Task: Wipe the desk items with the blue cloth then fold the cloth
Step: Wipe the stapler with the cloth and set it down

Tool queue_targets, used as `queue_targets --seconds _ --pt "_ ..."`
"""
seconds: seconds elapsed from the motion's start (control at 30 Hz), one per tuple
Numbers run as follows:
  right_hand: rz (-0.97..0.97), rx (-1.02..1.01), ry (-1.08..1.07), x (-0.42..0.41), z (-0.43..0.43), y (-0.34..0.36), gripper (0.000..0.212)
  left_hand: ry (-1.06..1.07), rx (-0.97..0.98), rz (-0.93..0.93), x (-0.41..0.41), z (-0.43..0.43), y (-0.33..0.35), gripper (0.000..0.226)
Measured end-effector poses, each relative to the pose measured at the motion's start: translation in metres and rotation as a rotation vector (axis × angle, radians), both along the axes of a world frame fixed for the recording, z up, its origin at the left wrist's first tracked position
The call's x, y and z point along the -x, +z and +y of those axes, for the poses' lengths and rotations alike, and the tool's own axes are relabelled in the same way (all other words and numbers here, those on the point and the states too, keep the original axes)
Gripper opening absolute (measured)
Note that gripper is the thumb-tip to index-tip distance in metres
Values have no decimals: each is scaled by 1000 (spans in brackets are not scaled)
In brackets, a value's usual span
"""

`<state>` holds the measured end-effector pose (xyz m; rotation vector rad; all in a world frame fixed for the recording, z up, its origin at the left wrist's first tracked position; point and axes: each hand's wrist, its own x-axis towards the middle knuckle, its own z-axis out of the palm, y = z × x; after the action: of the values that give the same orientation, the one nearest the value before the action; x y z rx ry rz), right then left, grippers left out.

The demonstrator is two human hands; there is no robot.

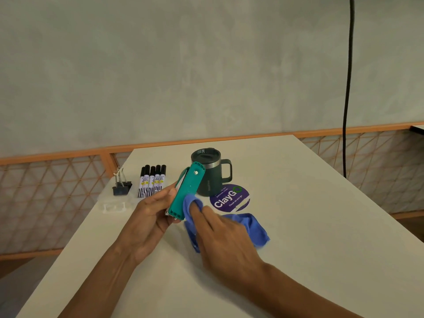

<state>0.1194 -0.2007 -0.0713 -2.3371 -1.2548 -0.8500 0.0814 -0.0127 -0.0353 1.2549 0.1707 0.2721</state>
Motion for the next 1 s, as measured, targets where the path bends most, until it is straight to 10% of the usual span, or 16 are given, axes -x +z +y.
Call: queue_targets --seconds 0.87,1.0 --pt "-4 -64 -101 -17 -2 9 89 -18 16 -8 2 -9 3 40" --pt "-1 -169 -101 -41 -12 19 66 -63 -59 30 1 -16 0 44"
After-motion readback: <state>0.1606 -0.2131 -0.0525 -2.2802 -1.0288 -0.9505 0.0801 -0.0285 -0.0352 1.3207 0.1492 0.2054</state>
